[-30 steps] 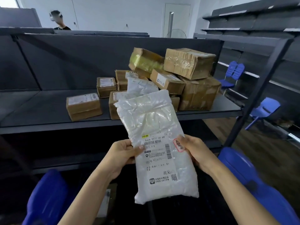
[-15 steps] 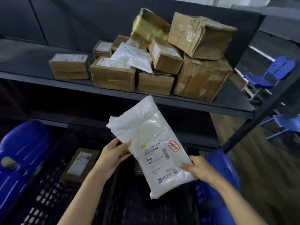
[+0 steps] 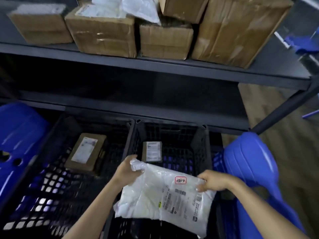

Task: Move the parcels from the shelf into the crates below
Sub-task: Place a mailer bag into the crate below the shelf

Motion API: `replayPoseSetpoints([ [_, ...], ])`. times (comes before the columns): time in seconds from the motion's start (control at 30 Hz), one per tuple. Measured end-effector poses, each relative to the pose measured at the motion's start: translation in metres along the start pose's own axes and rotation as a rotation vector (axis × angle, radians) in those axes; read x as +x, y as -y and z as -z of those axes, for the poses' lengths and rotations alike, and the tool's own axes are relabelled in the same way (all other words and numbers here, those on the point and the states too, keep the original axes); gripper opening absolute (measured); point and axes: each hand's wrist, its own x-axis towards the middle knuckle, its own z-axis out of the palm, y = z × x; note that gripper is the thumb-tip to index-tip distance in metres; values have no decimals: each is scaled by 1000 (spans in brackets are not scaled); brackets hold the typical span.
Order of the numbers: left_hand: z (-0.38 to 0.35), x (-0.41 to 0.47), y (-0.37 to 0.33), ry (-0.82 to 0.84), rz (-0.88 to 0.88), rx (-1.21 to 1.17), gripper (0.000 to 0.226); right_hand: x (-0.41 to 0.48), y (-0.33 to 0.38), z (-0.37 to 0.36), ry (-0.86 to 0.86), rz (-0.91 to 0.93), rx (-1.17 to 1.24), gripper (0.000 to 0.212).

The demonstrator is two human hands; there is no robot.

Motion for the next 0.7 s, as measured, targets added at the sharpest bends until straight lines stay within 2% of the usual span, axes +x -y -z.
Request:
replayPoseSetpoints([
  [0.07, -14, 6, 11, -68, 22, -2, 56, 8, 5, -1, -4, 4, -96, 29],
  [0.13, -25, 8, 21, -104, -3, 137, 46, 16, 17, -10, -34, 8, -226, 25],
  [0.23, -40, 9, 30, -33, -95, 413, 30, 28, 31, -39, -70, 24, -376, 26],
  [0.27, -45, 10, 32, 21, -139, 579, 31, 32, 32, -47, -73, 32, -404, 26],
  [0.33, -56, 13, 31, 129, -242, 993, 48, 40, 33, -59, -36, 37, -416, 27],
  [0.4, -65, 20, 29, 246, -329, 1204, 66, 48, 32, -65, 39, 39, -438, 20],
  [0.47, -72, 31, 34, 395, -271, 1184, 67, 57, 30, -70, 89, 18, -421, 15],
  [0.53, -80, 41, 42, 495, -196, 1106, 55, 69, 26, -76, 101, -9, -385, 21],
  [0.63, -95, 50, 60, 507, -141, 1037, 34, 92, 14, -93, 75, -85, -336, 31],
  [0.7, -108, 53, 78, 469, -100, 1012, 30, 103, 7, -110, 33, -147, -330, 31],
])
